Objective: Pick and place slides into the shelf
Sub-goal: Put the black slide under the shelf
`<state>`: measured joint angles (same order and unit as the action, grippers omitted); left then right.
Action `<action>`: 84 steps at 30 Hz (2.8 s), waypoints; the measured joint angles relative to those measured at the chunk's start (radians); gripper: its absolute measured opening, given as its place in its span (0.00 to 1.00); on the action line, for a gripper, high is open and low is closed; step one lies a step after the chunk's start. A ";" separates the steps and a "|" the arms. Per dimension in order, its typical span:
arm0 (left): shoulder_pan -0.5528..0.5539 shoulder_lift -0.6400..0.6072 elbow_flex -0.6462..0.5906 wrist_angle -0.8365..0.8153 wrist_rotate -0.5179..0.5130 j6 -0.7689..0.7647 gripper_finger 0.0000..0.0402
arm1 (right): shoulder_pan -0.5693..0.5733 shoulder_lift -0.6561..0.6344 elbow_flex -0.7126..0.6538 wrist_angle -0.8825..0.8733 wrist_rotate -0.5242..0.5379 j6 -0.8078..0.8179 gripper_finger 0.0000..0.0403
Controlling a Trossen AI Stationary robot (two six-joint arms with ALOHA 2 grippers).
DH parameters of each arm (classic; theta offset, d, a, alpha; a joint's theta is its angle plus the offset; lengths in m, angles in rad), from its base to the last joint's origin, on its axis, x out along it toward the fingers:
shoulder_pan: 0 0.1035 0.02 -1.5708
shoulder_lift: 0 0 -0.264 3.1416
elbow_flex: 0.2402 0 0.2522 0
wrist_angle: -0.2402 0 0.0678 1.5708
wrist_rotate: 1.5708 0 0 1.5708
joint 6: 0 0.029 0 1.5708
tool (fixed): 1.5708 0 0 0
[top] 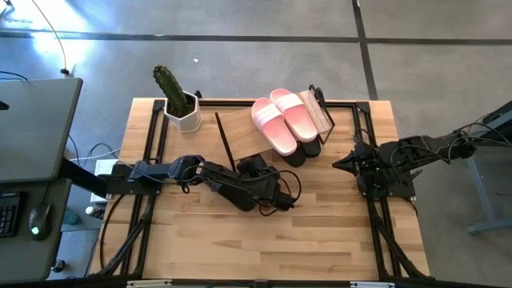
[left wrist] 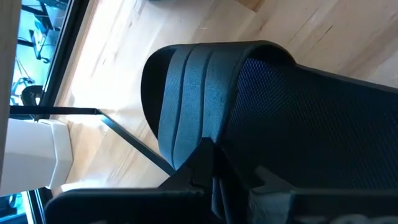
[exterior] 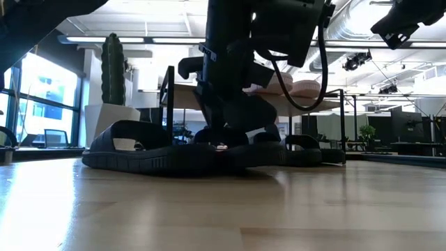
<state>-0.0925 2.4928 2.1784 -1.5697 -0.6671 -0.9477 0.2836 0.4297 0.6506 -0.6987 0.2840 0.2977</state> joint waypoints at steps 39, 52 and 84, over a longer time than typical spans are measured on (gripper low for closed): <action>-0.056 0.003 0.142 -0.001 0.079 0.078 0.46 | 0.000 0.000 -0.001 0.000 -0.003 0.000 0.00; -0.107 -0.130 0.147 -0.001 0.110 0.026 0.46 | 0.000 0.001 -0.001 0.000 -0.003 -0.002 0.00; -0.287 -0.173 0.144 -0.001 0.465 -0.186 0.36 | 0.000 0.001 -0.001 -0.039 -0.052 0.016 0.00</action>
<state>-0.3799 2.3200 2.3226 -1.5705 -0.2017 -1.1337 0.2836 0.4309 0.6498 -0.7372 0.2323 0.3138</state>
